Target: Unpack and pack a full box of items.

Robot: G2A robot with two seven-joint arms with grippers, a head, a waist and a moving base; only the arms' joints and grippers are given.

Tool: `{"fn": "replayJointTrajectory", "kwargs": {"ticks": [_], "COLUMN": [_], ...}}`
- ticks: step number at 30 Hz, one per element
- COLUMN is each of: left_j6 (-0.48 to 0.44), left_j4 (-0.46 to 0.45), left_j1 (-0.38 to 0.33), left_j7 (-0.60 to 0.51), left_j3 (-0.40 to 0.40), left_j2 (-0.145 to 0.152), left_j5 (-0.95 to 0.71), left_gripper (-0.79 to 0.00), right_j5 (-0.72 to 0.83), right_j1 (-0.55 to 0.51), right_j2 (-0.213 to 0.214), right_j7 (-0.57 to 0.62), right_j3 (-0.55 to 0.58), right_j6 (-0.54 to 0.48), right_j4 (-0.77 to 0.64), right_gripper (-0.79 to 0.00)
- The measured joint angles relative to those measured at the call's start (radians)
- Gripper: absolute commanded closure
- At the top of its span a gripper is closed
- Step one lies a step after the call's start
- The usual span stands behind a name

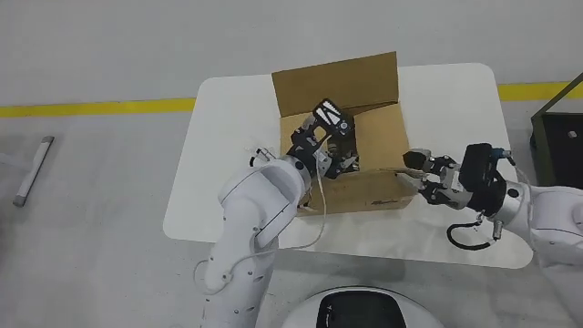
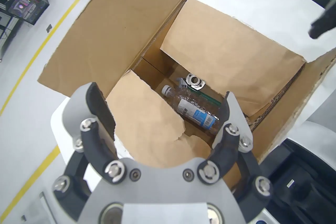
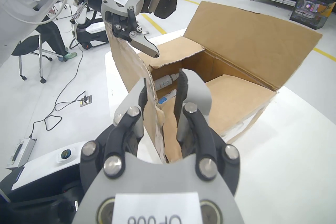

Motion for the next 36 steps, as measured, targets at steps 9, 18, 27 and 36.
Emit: {"fn": "replayJointTrajectory", "kwargs": {"ticks": [9, 18, 27, 36], "left_j6": [-0.068, -0.12, -0.125, -0.104], "left_j4": [-0.047, -0.1, -0.134, -0.126], "left_j1": [0.02, 0.065, 0.085, 0.062], "left_j7": [-0.034, -0.09, -0.125, -0.136], "left_j3": [0.017, 0.027, 0.002, -0.058], "left_j2": [0.015, 0.032, 0.057, 0.079], "left_j5": [-0.038, -0.098, -0.179, -0.191], "left_gripper": [-0.785, -0.785, -0.785, -0.785], "right_j5": [0.449, 0.53, 0.53, 0.56], "right_j1": [-0.028, -0.01, 0.014, -0.004], "right_j2": [0.014, 0.028, 0.035, 0.049], "right_j7": [-0.006, 0.179, 0.321, 0.422], "right_j3": [0.062, 0.053, -0.014, -0.031], "right_j6": [-0.066, 0.122, 0.089, -0.012], "right_j4": [0.026, 0.045, 0.072, 0.079], "right_gripper": [-0.191, 0.0, 0.0, 0.0]}}
